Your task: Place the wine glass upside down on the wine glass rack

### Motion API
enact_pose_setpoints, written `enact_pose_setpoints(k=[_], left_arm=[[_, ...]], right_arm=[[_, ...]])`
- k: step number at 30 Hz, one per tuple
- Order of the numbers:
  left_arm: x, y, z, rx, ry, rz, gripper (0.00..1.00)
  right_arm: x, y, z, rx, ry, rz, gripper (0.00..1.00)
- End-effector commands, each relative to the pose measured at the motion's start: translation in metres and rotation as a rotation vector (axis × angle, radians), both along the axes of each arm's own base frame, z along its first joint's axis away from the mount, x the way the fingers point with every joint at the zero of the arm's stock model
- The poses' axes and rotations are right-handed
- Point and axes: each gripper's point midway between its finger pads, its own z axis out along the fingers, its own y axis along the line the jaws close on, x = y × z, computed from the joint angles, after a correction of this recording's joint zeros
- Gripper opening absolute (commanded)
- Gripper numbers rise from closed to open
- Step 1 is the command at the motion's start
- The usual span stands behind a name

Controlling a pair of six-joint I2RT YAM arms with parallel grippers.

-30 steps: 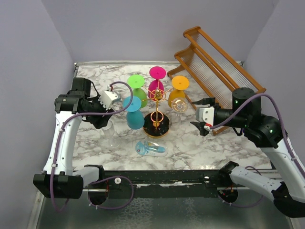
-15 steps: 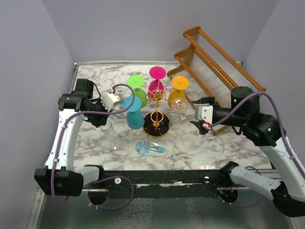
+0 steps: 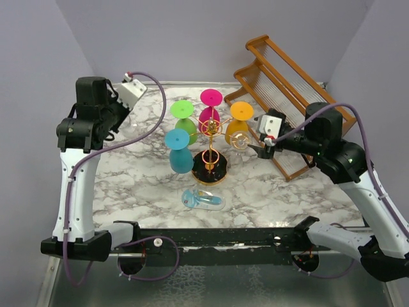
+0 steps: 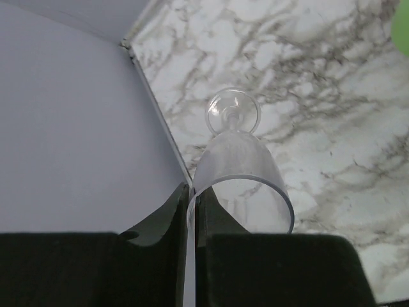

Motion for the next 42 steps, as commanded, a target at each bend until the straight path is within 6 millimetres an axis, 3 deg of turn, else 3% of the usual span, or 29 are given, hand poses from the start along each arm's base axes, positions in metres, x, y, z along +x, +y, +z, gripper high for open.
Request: enact_pose_setpoints(k=[1,8,10,13,17,23,32,42], left_arm=[[0.037,0.001,0.099,-0.143,-0.373,0.122,0.00],[0.039,-0.052,0.219,-0.551,-0.672,-0.040,0.00],[0.034,-0.075,0.241,-0.682,-0.691,-0.135,0.00],[0.027,-0.108,0.255,-0.861,-0.627,-0.276,0.00],[0.021,-0.139,0.260,-1.067,-0.502,-0.403,0.00],[0.022,-0.162,0.249,-1.199,-0.368,-0.488,0.00],[0.015,-0.180,0.227,-1.214,-0.286,-0.538,0.00],[0.007,-0.189,0.216,-1.190,-0.257,-0.588,0.00]], right_arm=[[0.021,0.005,0.053,0.185,-0.016,-0.105,0.73],[0.054,0.010,0.090,0.362,0.070,-0.258,0.73],[0.059,0.014,0.100,0.402,0.092,-0.264,0.73],[0.064,0.020,0.117,0.456,0.107,-0.267,0.73],[0.075,0.022,0.140,0.533,0.110,-0.298,0.74],[0.090,0.026,0.156,0.627,0.134,-0.339,0.73],[0.110,0.028,0.149,0.675,0.169,-0.411,0.72],[0.128,0.005,0.137,0.712,0.171,-0.512,0.60]])
